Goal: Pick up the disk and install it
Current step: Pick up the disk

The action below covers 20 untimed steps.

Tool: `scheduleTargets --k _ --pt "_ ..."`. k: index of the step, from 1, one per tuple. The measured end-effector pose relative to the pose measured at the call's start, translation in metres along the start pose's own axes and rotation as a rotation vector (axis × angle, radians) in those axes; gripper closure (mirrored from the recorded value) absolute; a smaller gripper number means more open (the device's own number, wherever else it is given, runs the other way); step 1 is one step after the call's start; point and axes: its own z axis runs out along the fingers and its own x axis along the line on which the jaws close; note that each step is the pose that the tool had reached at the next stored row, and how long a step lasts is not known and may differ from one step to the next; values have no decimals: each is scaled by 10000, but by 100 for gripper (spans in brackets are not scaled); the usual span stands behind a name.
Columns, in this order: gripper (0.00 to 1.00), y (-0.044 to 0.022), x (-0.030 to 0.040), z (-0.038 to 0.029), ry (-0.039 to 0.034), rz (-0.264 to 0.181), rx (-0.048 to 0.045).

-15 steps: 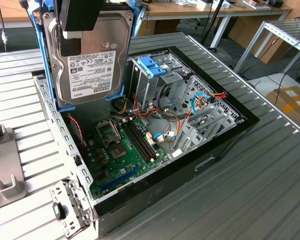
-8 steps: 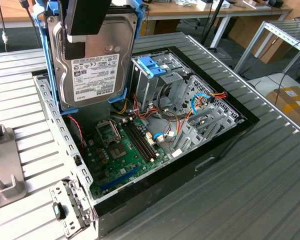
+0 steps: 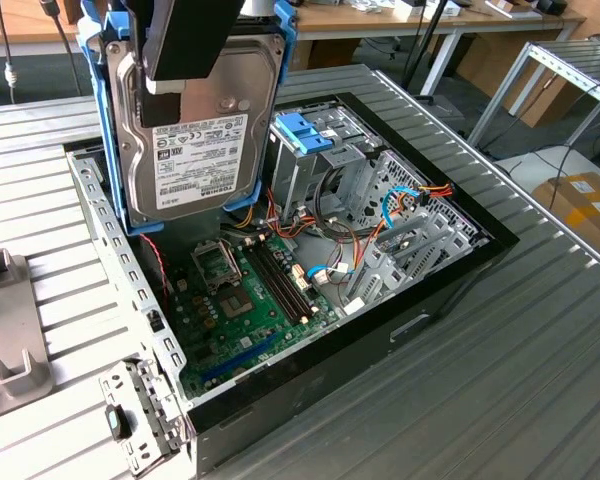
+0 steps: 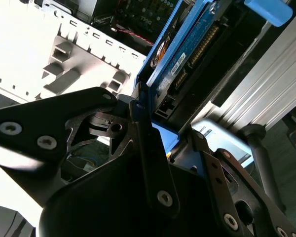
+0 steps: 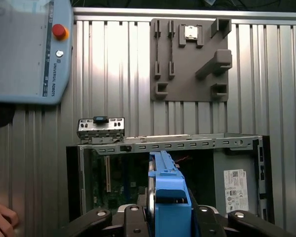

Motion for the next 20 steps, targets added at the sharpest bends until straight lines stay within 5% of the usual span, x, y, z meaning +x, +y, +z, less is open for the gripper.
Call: scheduleTargets --k 20 --pt "63 -104 197 17 11 0 0"
